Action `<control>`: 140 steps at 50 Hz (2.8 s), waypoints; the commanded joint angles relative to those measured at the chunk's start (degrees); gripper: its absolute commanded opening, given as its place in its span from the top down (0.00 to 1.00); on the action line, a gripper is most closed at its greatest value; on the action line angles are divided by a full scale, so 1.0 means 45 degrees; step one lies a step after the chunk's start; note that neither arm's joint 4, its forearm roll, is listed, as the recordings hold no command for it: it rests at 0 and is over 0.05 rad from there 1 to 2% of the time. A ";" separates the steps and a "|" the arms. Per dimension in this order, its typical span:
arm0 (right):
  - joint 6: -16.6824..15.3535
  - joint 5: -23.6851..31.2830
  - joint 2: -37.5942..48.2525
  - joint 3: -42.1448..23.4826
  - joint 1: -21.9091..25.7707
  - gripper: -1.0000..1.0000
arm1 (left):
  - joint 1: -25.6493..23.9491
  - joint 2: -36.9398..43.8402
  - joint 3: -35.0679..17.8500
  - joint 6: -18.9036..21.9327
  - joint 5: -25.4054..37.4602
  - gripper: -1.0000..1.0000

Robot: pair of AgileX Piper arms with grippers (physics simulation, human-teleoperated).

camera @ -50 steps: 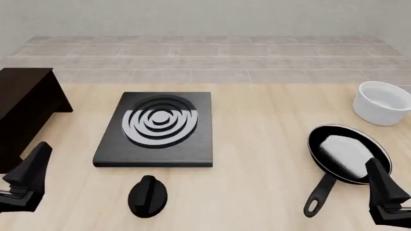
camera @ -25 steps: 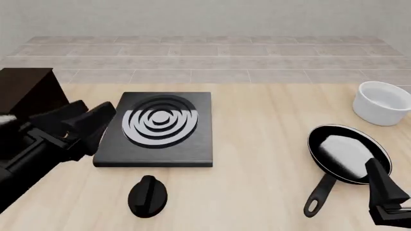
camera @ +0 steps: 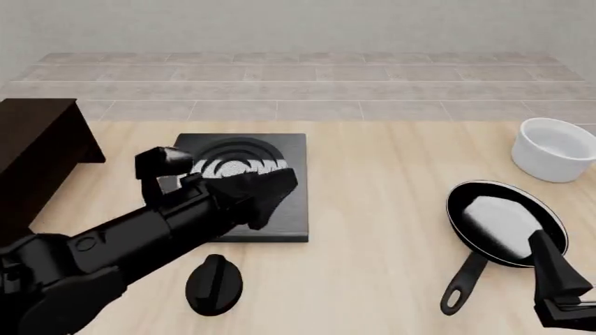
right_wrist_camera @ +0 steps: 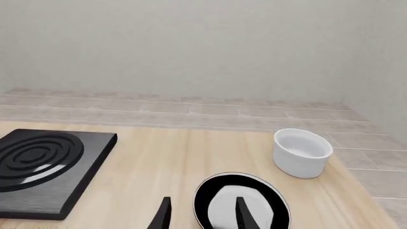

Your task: Put the frying pan on top of the cabinet.

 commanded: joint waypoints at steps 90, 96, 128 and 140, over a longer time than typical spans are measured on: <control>-0.0025 -0.0074 -0.0001 0.0005 -0.0096 0.00 | -0.3311 1.0267 -0.5489 -0.2034 -0.3101 0.00; -0.0015 -0.0091 -0.0001 0.0005 -0.0105 0.00 | -0.3368 1.0514 -0.5696 -0.1976 -0.3062 0.00; 0.0085 -0.0103 -0.0001 0.0003 -0.0145 0.00 | -0.3744 1.1356 -0.6825 -0.2178 -0.2624 0.00; 0.0141 -0.0107 -0.0001 0.0003 -0.0158 0.00 | -0.3830 1.1764 -0.7075 -0.2398 -0.2759 0.00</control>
